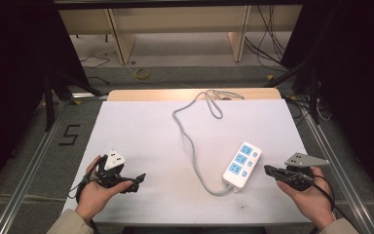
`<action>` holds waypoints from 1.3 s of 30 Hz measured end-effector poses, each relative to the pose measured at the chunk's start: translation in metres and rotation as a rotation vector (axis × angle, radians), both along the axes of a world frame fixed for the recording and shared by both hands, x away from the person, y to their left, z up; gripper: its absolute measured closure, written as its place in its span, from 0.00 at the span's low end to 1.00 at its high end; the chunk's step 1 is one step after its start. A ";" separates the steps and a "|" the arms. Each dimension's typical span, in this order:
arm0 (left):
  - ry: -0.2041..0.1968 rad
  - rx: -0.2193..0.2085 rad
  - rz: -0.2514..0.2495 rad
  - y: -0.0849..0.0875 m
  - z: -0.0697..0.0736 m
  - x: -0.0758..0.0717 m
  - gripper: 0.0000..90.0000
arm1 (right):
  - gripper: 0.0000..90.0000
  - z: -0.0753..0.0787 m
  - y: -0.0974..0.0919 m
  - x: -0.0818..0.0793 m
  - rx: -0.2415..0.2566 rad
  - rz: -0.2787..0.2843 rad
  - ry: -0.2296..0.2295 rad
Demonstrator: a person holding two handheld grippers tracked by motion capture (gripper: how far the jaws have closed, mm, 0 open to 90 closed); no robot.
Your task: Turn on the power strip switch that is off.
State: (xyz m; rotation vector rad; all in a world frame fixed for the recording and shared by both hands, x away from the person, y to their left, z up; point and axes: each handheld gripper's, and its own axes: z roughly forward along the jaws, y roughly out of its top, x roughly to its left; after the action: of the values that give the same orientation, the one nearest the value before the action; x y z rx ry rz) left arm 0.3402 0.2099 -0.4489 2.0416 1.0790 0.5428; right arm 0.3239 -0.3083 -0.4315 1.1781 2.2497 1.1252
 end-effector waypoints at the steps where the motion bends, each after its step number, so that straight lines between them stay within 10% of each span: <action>1: 0.000 0.000 0.001 0.000 0.000 0.000 0.01 | 1.00 0.000 0.001 0.000 0.001 0.000 -0.001; 39: -0.005 0.006 -0.007 -0.002 0.000 0.001 0.01 | 1.00 0.007 0.040 0.025 -0.084 0.121 0.115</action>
State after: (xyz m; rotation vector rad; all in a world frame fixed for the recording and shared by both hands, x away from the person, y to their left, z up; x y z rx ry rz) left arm 0.3415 0.2080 -0.4486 2.0471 1.0677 0.5481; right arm 0.3489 -0.2685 -0.4246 1.1120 2.4591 1.0189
